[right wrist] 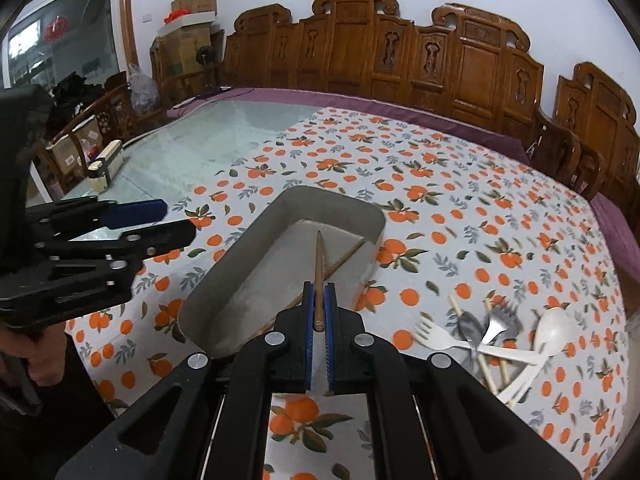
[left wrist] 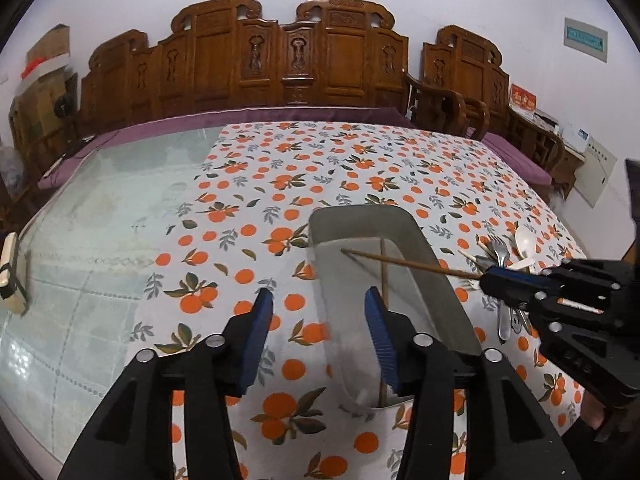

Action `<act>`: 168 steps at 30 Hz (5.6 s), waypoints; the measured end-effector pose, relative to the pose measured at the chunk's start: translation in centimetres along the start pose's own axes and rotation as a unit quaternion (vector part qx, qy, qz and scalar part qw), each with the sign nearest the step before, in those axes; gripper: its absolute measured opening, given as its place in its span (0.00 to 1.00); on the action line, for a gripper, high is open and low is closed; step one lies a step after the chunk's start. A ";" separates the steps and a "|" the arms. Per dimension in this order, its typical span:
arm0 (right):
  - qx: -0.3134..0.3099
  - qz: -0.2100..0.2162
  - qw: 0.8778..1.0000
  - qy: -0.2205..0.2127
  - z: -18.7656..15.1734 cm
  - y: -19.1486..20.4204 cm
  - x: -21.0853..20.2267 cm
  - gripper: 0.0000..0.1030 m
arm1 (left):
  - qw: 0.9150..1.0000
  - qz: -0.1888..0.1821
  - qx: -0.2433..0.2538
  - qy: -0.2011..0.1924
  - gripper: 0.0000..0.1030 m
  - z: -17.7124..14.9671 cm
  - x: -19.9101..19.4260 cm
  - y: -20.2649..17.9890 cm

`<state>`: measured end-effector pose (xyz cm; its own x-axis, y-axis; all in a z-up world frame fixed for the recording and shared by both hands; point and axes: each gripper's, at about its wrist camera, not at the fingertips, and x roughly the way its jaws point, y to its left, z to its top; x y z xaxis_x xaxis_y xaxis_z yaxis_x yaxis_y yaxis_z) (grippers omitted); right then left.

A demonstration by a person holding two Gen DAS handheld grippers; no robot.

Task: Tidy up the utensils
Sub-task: 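Carry the chopstick into the grey tray and open the right gripper, then grasp a metal spoon from the pile with the right gripper, then grasp a white plastic fork with the left gripper while the right gripper holds the spoon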

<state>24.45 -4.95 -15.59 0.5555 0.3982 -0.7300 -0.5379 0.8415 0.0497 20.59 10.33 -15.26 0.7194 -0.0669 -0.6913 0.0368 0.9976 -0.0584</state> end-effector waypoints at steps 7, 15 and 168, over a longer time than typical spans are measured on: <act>0.016 0.027 0.999 0.027 -1.2 1.2 1.8 0.06 | 1.000 -0.006 -0.012 -0.005 0.47 -0.3 -0.5 1.3; 0.022 0.050 0.998 0.036 -1.9 1.6 2.5 0.09 | 1.000 -0.019 -0.017 -0.010 0.53 -0.2 -1.0 1.4; 0.145 0.013 0.989 -0.017 -5.4 -23.2 -3.3 0.05 | 0.979 0.000 0.060 0.197 0.28 2.7 18.0 -20.3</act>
<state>31.66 -27.78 -17.97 0.5680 0.4295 -0.7021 -0.3510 0.8980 0.2654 34.66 -11.12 -24.52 0.3970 -0.0442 -0.9168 0.1352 0.9908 0.0108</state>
